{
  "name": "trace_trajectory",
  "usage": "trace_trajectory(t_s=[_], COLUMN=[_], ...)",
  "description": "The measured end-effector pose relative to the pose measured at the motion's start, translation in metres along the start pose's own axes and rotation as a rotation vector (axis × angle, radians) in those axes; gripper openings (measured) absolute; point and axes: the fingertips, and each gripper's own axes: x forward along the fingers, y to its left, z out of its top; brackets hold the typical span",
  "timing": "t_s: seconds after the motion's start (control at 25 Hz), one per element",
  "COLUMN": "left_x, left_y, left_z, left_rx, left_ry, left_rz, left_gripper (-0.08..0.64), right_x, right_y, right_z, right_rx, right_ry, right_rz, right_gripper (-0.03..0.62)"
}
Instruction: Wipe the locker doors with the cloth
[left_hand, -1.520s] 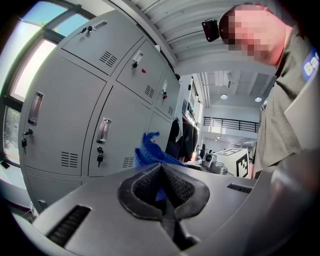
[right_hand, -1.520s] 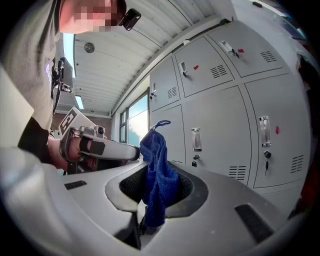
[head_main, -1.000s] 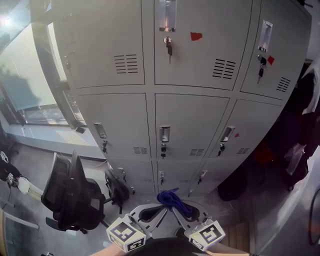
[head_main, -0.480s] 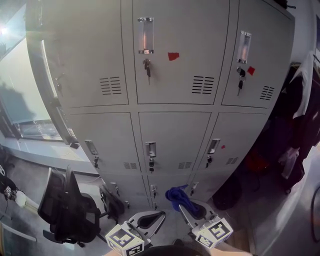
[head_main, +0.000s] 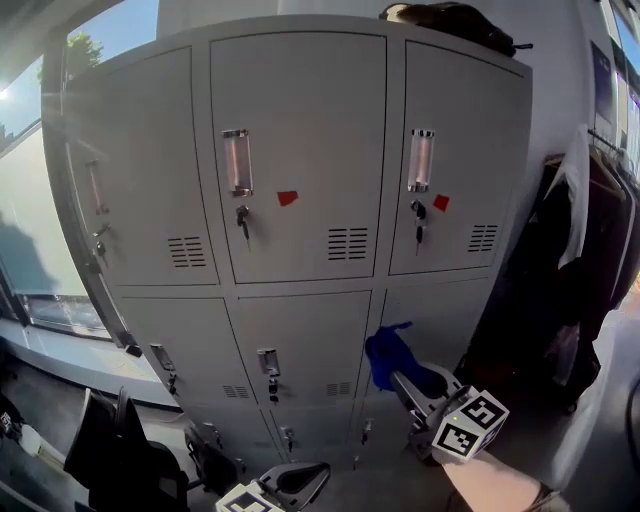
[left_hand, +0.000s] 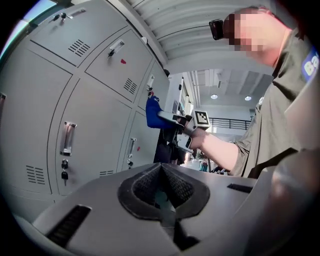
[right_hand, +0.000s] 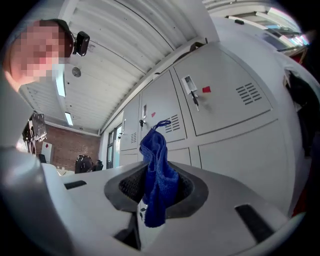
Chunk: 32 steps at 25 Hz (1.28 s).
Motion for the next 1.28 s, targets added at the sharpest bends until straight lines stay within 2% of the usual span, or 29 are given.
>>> trace_trajectory(t_s=[0.2,0.44,0.64,0.92,1.08,1.28], left_x=[0.029,0.062,0.087,0.103,0.105,0.104], left_y=[-0.003,-0.004,-0.011,-0.030,-0.045,-0.049], left_z=[0.048,0.127,0.177,0.232,0.241,0.249], left_rx=[0.046,0.110,0.110,0.134,0.155,0.115], left_ry=[-0.040,-0.107,-0.113,-0.095,-0.070,-0.097], left_rz=[-0.026,-0.060,-0.106,-0.170,-0.196,-0.231], left_gripper=[0.008,0.008,0.008,0.008,0.008,0.008], right_x=[0.007,0.011,0.015,0.035,0.045,0.063], right_y=[-0.018,-0.032,-0.044,-0.065,-0.070,-0.079], right_z=[0.058,0.112,0.163,0.238,0.285,0.349], right_rx=[0.032,-0.016,-0.018,-0.046,-0.078,-0.125], right_ry=[-0.006,0.003,-0.010,-0.025,-0.060,-0.100], right_rz=[0.068,0.130,0.163,0.149,0.124,0.051], right_gripper=[0.080,0.080,0.080,0.080,0.080,0.080])
